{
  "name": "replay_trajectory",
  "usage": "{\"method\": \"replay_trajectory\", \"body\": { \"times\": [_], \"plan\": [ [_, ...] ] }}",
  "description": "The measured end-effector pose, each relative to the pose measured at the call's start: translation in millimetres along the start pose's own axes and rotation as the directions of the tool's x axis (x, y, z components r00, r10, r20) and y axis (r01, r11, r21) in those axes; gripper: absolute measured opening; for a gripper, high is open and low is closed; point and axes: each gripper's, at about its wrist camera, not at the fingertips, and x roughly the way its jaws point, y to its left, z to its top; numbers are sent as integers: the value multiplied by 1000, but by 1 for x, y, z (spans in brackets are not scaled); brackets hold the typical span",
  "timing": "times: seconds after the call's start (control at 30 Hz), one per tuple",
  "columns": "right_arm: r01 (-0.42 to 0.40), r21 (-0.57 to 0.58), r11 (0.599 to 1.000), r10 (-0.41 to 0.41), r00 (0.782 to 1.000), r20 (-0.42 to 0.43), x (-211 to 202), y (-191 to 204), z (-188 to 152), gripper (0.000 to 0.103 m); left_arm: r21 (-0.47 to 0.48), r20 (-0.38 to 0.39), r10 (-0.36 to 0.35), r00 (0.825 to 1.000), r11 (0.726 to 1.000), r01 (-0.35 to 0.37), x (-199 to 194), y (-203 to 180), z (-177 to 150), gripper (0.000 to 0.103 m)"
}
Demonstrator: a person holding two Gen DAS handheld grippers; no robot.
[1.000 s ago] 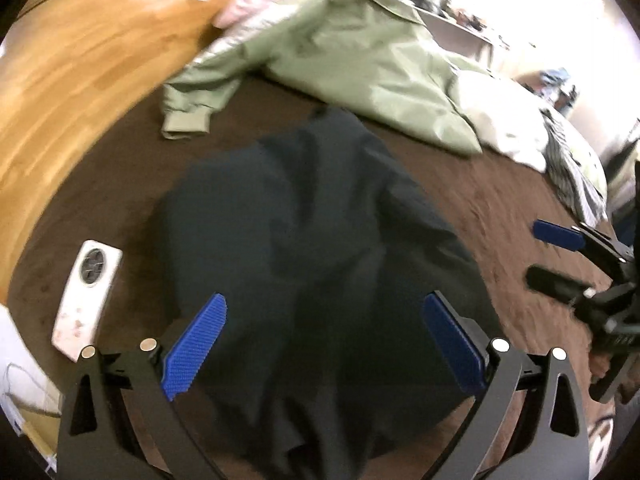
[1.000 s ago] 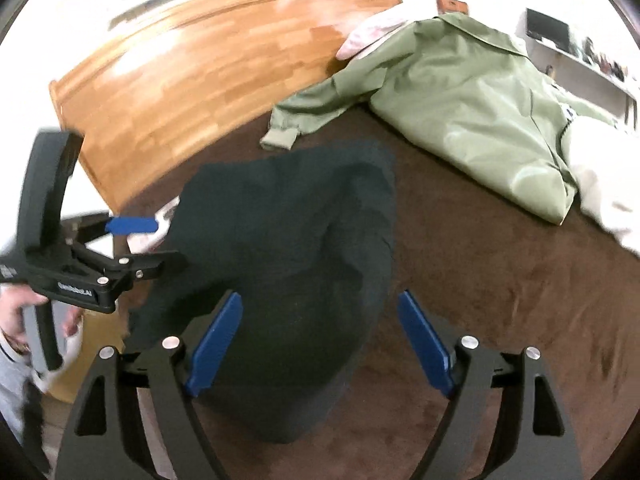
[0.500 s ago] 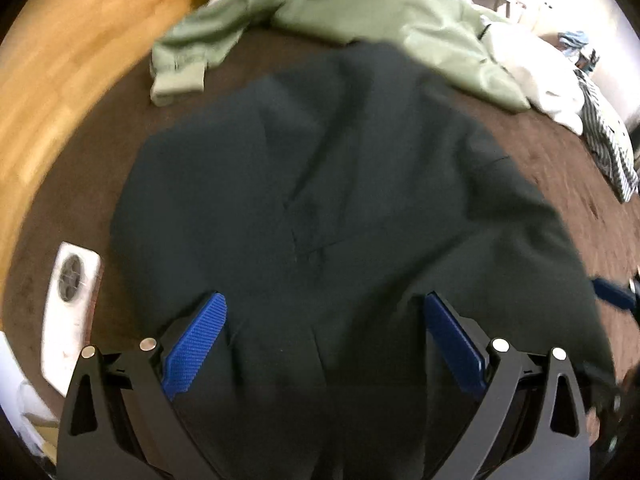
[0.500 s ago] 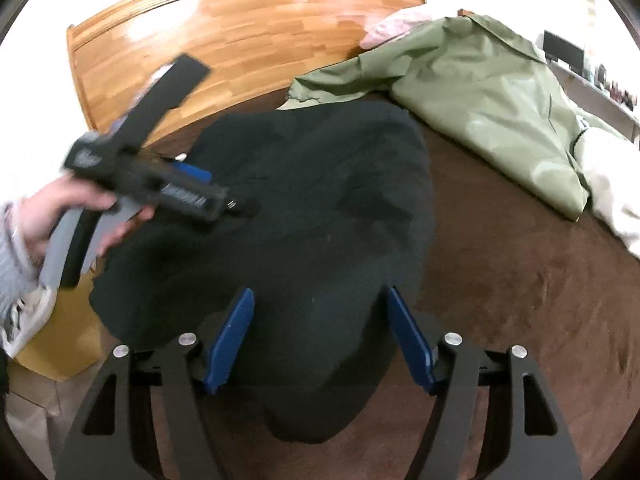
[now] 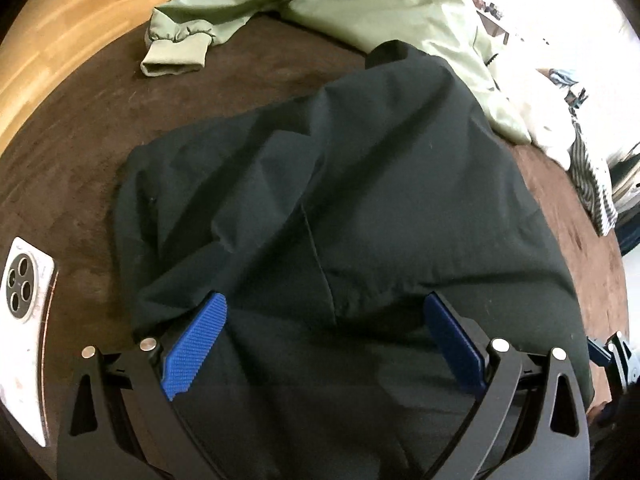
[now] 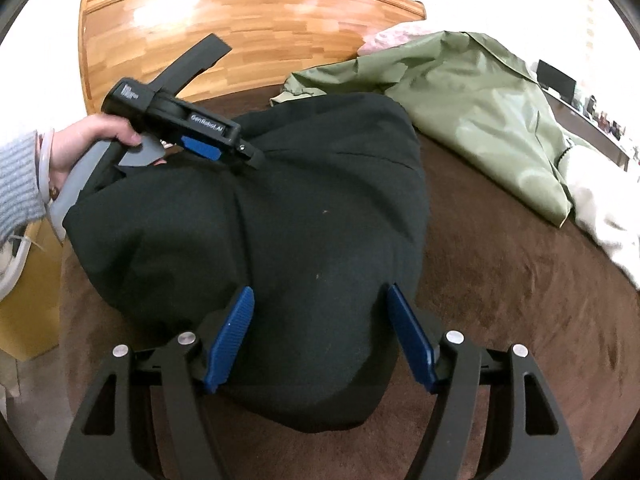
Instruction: Fold large clothes
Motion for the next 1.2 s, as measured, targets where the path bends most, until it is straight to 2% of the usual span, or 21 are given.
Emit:
{"method": "replay_trajectory", "body": {
  "times": [0.2,0.3,0.37,0.57,0.7,0.93,1.0,1.1,1.2],
  "plan": [
    [-5,0,1000,5,1000,-9,-2,-5,2,69,72,21,76,997,994,-78,-9,-15,-4,96],
    [-16,34,999,16,1000,-17,-8,-11,6,70,175,67,189,980,964,-198,-33,-31,-14,96],
    [-29,71,997,30,999,-13,-19,-16,6,70,208,95,211,973,952,-227,-53,-39,-27,96],
    [-8,55,998,8,1000,8,-53,-7,1,70,97,142,186,972,975,-200,-105,-35,-85,96],
    [9,63,998,-11,999,35,-78,2,1,81,0,193,211,958,977,-215,-131,-32,-121,96],
    [17,136,991,-25,998,58,-121,17,-2,83,-123,318,249,915,968,-220,-191,-51,-162,96],
    [22,148,989,-33,997,74,-134,21,-5,83,-125,344,245,906,969,-215,-203,-60,-169,96],
    [43,153,987,-57,995,84,-154,28,-8,83,-111,378,282,882,959,-259,-224,-79,-181,96],
    [54,165,985,-71,992,102,-174,33,-13,85,-89,387,298,872,954,-287,-237,-94,-195,96]
  ]
}}
